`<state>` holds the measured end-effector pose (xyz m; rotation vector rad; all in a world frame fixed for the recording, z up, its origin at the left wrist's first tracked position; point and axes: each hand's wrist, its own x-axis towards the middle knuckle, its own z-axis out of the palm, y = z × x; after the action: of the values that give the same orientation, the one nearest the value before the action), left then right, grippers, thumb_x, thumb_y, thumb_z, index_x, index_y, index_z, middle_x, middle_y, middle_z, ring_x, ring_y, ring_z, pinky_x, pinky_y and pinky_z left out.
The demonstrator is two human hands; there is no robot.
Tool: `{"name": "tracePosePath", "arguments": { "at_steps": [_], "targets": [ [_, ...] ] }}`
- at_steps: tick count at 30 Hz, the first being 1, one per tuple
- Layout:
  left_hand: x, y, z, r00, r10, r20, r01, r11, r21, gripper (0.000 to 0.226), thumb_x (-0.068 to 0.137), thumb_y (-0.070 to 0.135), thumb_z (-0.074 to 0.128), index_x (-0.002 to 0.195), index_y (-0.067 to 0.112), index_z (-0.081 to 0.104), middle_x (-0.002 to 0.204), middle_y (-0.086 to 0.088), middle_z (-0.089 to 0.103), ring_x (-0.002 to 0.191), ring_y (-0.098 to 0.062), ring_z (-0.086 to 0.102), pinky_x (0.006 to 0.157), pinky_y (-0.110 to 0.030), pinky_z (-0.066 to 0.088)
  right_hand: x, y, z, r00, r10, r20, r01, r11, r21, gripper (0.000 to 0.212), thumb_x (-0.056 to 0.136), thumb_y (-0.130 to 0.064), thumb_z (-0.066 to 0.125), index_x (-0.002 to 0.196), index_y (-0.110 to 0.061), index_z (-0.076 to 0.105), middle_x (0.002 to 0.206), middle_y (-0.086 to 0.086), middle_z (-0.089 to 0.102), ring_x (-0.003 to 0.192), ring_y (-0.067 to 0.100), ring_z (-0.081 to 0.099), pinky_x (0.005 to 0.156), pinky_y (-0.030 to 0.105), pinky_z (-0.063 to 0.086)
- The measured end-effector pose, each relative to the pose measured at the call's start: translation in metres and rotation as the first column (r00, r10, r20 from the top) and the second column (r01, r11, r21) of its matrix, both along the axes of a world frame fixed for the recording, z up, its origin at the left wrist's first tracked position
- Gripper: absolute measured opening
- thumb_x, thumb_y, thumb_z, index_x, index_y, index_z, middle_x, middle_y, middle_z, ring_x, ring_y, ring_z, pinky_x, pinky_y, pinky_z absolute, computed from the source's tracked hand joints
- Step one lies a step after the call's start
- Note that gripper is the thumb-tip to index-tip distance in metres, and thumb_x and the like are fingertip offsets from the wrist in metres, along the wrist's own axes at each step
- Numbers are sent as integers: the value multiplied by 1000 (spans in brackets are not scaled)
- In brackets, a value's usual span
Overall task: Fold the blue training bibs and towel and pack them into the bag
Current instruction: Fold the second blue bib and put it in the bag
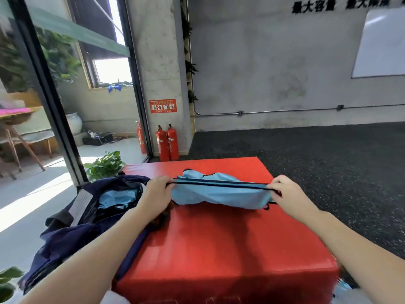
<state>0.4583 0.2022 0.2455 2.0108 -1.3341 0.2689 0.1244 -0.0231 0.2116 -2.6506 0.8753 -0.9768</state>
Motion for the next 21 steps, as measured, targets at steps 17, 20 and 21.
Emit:
{"name": "tracePosePath", "arguments": {
  "at_steps": [17,20,21],
  "targets": [
    [-53,57,352,984,92,151,-38,944,-327,26,98,13,50,86,-1,67,76,-13,63,69,-29,58,62,-34,47,-51,63,333,916,-29,400,42,999,-25,17,90,-32,74,98,-17,79,78,-16,69,72,4,62,61,16,39],
    [-56,72,374,987,87,135,-41,949,-311,26,99,16,49,92,-1,67,78,-17,64,61,-25,54,56,-31,43,-63,75,356,894,-44,445,30,999,37,24,84,-41,78,93,-18,79,86,-9,72,85,8,65,68,18,44],
    [-56,76,378,992,63,111,-26,951,-309,25,99,17,50,94,-1,68,83,-20,66,61,-25,53,57,-31,45,-67,78,362,890,-50,453,26,998,58,29,83,-43,79,92,-16,79,89,-5,73,87,10,65,71,21,46]
  ]
}}
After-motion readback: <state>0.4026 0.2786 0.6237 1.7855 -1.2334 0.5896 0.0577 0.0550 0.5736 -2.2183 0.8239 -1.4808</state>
